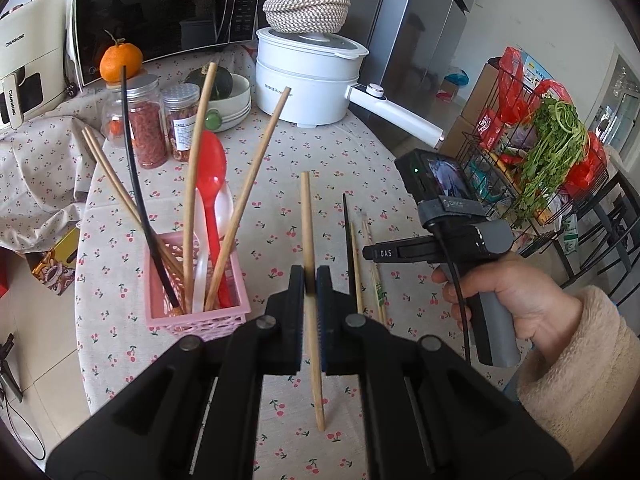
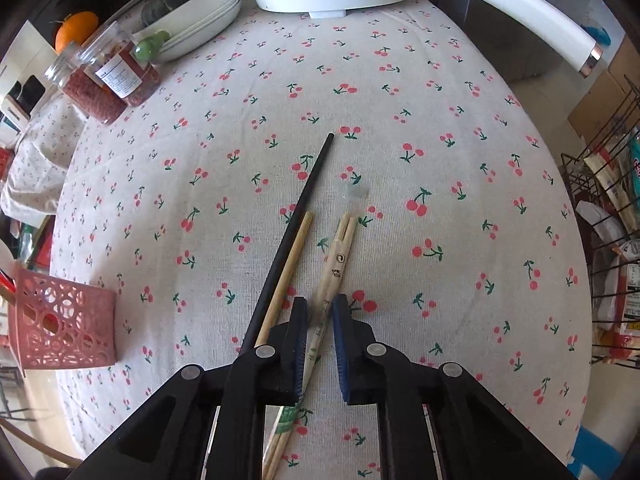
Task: Organize utensils
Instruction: 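Lift the wooden chopstick with the left tool while the right tool grasps another wooden chopstick, then lower the left tool's chopstick into the pink basket and open it while the right tool holds its chopstick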
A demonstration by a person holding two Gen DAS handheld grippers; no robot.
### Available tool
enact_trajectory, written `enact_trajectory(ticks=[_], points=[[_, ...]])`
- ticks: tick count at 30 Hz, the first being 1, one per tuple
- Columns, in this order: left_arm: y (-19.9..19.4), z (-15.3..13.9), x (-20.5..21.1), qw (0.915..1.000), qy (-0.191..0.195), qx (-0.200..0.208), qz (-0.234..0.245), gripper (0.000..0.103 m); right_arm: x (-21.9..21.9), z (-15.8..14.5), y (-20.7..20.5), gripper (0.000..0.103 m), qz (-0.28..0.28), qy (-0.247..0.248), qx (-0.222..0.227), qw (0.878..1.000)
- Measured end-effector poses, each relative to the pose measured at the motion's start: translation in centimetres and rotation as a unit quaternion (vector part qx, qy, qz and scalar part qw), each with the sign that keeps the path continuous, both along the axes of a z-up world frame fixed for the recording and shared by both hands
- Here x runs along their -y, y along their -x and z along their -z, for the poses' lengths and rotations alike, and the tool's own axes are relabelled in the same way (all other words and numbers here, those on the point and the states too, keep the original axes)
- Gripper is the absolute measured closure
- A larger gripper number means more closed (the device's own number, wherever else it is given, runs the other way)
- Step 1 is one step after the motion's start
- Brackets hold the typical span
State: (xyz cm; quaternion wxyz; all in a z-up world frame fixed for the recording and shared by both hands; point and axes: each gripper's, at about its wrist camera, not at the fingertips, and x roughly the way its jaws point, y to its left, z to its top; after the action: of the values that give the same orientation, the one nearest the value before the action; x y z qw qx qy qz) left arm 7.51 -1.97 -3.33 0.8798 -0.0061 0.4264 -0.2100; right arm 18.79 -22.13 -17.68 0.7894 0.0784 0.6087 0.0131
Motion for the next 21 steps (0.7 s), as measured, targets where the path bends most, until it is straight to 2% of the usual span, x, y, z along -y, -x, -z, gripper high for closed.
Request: enact_trajectory(ticks=[8, 16, 17, 21], points=[[0.6, -0.3, -0.7, 1.0, -0.003, 0.009, -0.001, 0.096, 2.1, -1.5, 2.2, 0.094, 0.012, -0.034, 0.029, 0.999], [1.5, -1.7, -1.1, 0.9996, 0.008, 0.028, 0.001, 0.097, 2.6, -7.7, 6.0, 0.094, 0.015, -0.066, 0.13, 0.989], [1.6, -1.9, -1.2, 0.9994, 0.011, 0.032, 0.0, 0.097, 2.7, -8.6, 6.8, 0.102, 0.015, -0.07, 0.144, 0.987], [2.2, -3.1, -1.4, 0.9984, 0.023, 0.052, -0.001, 0.097, 1.9, -11.7, 8.6, 0.102, 0.01, -0.087, 0.2, 0.976]])
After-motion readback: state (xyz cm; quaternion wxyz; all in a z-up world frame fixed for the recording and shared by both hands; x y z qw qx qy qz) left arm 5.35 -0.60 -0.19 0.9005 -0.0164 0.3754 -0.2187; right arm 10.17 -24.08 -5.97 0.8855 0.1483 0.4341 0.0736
